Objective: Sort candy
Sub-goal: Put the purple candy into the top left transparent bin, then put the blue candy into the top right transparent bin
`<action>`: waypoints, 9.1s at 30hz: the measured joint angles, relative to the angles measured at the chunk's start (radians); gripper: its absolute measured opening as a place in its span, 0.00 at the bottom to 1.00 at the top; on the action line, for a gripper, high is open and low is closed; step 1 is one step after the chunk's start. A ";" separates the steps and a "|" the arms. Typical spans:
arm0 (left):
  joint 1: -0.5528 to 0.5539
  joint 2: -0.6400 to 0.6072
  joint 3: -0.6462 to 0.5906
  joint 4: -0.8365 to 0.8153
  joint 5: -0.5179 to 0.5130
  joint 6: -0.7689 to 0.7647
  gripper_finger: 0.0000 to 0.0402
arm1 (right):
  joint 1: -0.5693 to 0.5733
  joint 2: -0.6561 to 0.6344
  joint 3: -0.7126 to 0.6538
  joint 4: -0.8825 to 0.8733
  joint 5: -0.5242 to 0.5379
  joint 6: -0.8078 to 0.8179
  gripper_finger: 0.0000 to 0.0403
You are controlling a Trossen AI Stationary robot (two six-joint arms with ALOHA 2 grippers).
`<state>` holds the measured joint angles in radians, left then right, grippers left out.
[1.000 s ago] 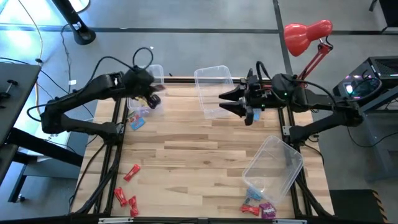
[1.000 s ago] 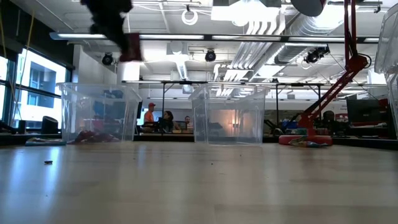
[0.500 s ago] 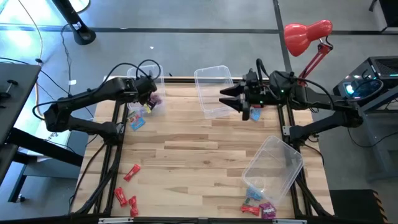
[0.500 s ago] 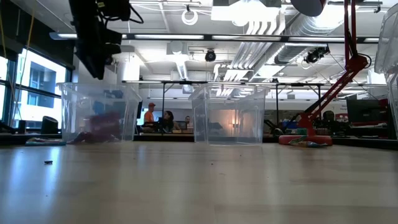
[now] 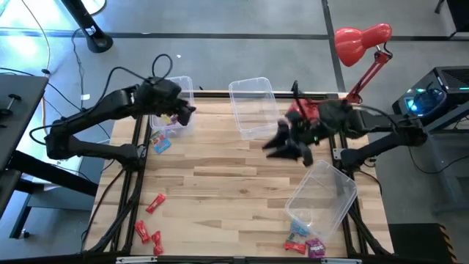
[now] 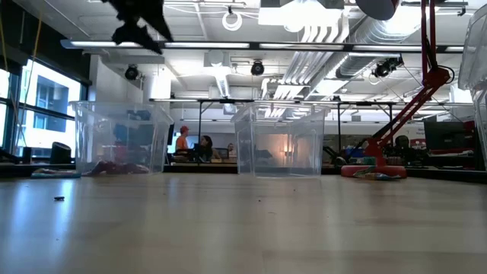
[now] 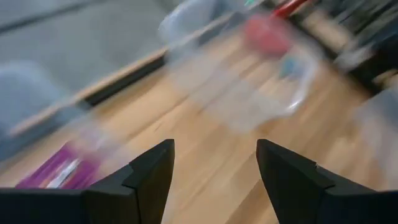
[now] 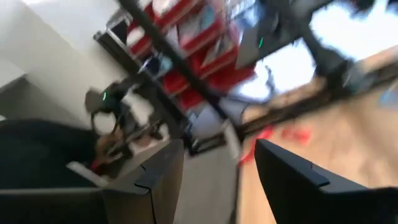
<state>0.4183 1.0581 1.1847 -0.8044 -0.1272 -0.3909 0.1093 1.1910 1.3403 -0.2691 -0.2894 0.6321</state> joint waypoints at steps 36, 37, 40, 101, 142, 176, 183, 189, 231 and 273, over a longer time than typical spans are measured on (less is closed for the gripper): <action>-0.072 0.055 -0.002 0.229 0.174 0.186 0.55 | 0.859 0.520 -0.001 -0.528 -0.191 1.354 0.48; -0.072 0.055 -0.002 0.232 0.174 0.185 0.55 | 0.858 0.515 -0.001 -0.597 -0.190 1.359 0.48; -0.072 0.055 -0.002 0.238 0.174 0.184 0.55 | 0.851 0.504 -0.001 -0.745 -0.181 1.325 0.46; -0.072 0.032 -0.001 0.421 0.208 0.132 0.55 | 0.824 0.811 -0.017 -0.619 -0.103 1.200 0.06; -0.213 0.128 -0.001 1.076 0.548 -0.105 0.55 | -0.067 0.139 -0.012 0.276 0.029 -0.276 0.00; -0.274 0.391 -0.001 1.480 0.691 -0.420 0.29 | -0.146 0.165 -0.012 0.464 -0.002 -0.371 0.12; -0.219 0.372 -0.002 1.462 0.729 -0.397 0.05 | -0.138 0.162 -0.012 0.469 0.057 -0.294 0.33; -0.165 0.316 -0.001 1.389 0.747 -0.359 0.02 | -0.134 0.126 -0.012 0.453 0.189 -0.324 0.49; 0.125 -0.049 -0.040 -0.284 -0.270 0.008 0.51 | -0.168 0.041 -0.012 0.138 0.404 -0.341 0.56; -0.697 0.055 -0.390 -0.557 0.040 -0.785 0.57 | -0.168 0.041 -0.012 0.008 0.403 -0.342 0.56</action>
<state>-0.2790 1.1126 0.7945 -1.3616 -0.0870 -1.1759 -0.0586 1.2324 1.3281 -0.2607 0.1131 0.2904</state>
